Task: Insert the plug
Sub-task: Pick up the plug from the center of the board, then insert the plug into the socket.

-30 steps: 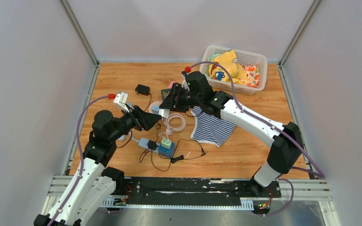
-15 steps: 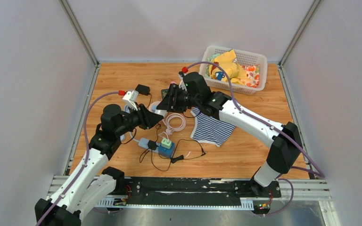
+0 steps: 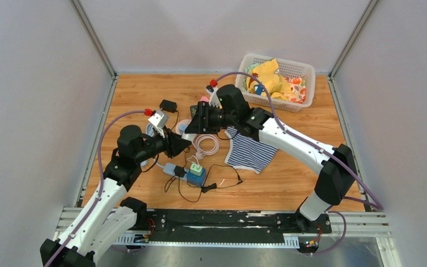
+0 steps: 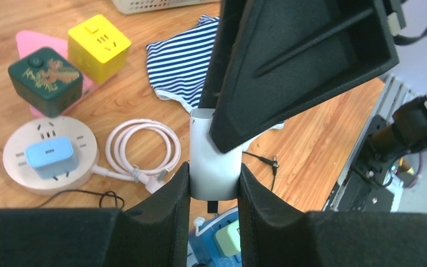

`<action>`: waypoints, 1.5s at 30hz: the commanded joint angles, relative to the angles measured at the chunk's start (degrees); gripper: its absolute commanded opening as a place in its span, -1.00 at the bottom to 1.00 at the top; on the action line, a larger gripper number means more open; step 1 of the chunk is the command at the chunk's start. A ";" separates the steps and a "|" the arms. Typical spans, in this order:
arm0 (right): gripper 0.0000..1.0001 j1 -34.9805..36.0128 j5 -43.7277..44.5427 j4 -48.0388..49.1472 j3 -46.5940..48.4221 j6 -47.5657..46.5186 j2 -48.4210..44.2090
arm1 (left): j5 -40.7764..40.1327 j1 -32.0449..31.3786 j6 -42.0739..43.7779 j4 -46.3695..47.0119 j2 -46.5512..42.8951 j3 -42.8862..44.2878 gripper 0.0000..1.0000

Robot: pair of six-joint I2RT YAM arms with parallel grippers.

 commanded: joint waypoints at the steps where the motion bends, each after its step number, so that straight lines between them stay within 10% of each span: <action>1: 0.08 1.06 -7.39 -3.40 1.63 -2.48 -1.05 | 4.83 -0.83 8.56 2.67 -1.27 -0.06 -1.00; 11: -0.13 0.71 -8.79 -4.17 1.84 -2.42 -0.93 | 5.23 -1.15 13.84 2.69 -2.64 -0.77 -1.00; 18: 0.09 -0.20 -10.36 -4.48 0.35 -2.42 -1.66 | 4.72 -1.15 14.01 2.66 -3.53 -1.89 -1.00; 27: -0.62 -0.84 -10.88 -4.38 -0.36 -3.15 -1.61 | 0.91 -1.15 13.20 2.12 -4.09 -2.51 -0.99; 33: -0.99 -4.08 -5.33 -4.34 0.21 -8.47 -4.07 | -8.61 -1.15 7.95 -2.19 -4.62 -0.85 0.26; 40: -1.00 -5.33 17.76 -3.90 -0.79 -22.84 -5.89 | -19.25 -1.13 1.30 -9.49 -3.52 2.97 0.95; 45: -0.99 -6.10 28.03 -1.62 0.88 -32.51 -2.33 | -24.97 -0.19 -1.43 -15.38 1.06 6.62 1.00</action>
